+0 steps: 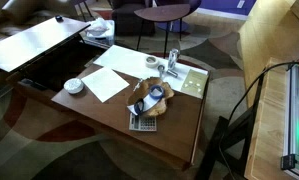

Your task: Put the blue masking tape on the table

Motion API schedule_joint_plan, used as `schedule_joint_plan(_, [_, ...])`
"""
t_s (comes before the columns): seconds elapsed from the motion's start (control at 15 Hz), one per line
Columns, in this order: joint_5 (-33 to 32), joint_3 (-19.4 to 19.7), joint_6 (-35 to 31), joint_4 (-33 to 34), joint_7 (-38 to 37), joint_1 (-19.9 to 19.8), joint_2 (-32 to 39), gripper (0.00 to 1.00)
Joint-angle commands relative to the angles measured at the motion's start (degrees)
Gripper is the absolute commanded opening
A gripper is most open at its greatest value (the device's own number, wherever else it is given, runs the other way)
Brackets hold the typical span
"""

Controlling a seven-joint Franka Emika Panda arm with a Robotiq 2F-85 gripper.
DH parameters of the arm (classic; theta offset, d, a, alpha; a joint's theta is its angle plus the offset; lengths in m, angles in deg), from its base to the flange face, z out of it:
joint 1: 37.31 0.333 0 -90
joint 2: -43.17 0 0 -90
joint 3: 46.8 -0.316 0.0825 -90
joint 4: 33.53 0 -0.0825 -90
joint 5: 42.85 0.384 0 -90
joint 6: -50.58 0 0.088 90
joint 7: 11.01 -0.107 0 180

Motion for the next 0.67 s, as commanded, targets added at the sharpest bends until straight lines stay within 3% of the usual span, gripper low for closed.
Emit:
schedule_joint_plan(0.0, [-0.24, 0.70, 0.19, 0.11, -0.15, 0.74, -0.01, 1.00])
schedule_joint_plan(0.27, [0.63, 0.86, -0.88, -0.06, -0.31, 1.00, 0.55, 1.00])
schedule_joint_plan(0.6, [5.75, 0.04, -8.98, -2.53, -2.41, 3.99, 11.73, 1.00])
